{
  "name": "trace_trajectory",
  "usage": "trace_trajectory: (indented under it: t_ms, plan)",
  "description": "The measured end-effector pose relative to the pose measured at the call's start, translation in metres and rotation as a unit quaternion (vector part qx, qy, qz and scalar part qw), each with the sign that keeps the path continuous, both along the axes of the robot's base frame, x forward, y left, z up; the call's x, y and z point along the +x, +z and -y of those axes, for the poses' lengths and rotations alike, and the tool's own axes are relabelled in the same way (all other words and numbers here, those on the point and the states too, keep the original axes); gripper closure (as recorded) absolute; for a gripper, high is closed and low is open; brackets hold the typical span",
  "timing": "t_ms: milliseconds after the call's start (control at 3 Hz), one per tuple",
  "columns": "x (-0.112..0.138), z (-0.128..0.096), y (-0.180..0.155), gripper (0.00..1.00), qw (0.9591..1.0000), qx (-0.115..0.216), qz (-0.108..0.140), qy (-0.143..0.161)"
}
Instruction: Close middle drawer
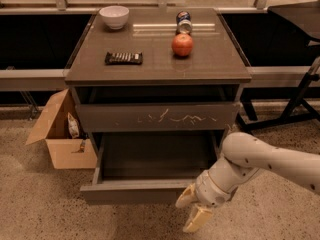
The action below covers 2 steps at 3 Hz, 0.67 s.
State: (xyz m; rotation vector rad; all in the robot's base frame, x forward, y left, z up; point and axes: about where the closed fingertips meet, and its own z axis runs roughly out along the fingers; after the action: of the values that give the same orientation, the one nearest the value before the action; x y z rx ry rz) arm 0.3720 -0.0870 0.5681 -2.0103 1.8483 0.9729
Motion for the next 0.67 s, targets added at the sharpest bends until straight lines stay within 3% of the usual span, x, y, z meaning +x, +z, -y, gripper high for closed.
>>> trace_trajectory:
  t_ms: [333, 667]
  plan:
    - [-0.0031, -0.0027, -0.0123, 0.77, 0.9999, 0.004, -0.012, 0.001]
    - [-0.0031, -0.0026, -0.0126, 0.99, 0.9999, 0.004, -0.012, 0.001]
